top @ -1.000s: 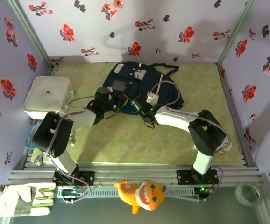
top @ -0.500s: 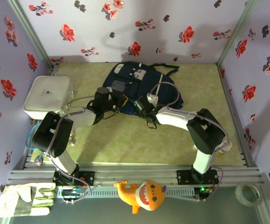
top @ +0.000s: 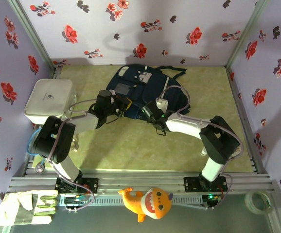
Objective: Pack the student bag
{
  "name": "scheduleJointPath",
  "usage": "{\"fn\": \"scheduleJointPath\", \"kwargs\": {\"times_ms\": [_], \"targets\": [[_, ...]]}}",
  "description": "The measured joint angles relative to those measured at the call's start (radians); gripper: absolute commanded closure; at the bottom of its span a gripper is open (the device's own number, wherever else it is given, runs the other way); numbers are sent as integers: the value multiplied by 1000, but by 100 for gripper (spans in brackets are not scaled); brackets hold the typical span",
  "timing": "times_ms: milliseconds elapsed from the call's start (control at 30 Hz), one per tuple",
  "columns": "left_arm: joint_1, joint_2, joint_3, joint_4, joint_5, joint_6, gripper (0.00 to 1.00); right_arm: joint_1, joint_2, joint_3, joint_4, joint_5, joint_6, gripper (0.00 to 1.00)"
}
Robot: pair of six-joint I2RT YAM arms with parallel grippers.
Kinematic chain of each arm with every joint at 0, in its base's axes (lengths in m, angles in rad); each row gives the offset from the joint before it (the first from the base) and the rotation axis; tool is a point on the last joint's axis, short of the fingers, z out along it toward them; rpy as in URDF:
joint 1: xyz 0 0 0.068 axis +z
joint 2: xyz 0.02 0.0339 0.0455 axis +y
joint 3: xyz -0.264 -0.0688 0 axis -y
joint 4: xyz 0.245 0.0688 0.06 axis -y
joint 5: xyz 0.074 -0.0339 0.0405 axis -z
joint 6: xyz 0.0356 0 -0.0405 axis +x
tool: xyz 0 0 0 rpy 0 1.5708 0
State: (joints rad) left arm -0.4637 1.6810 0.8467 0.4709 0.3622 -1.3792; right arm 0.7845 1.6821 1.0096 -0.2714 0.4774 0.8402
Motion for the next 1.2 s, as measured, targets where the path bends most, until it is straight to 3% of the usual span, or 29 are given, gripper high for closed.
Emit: {"fn": "scheduleJointPath", "kwargs": {"times_ms": [233, 367, 600, 800, 967, 1200], "targets": [[26, 13, 0, -19, 44, 48, 100, -29, -105, -90, -1, 21, -23, 98], [45, 18, 2, -35, 58, 87, 75, -32, -113, -85, 16, -14, -90, 100], [137, -36, -34, -68, 43, 172, 53, -30, -105, -29, 23, -163, -230, 100], [182, -139, -155, -17, 77, 181, 40, 8, -10, 94, 70, -304, -290, 100], [182, -122, -221, 140, 138, 113, 39, 50, 79, 195, 108, -380, -299, 100], [172, 37, -229, 414, 191, -17, 50, 80, 127, 256, 144, -431, -299, 100]]}}
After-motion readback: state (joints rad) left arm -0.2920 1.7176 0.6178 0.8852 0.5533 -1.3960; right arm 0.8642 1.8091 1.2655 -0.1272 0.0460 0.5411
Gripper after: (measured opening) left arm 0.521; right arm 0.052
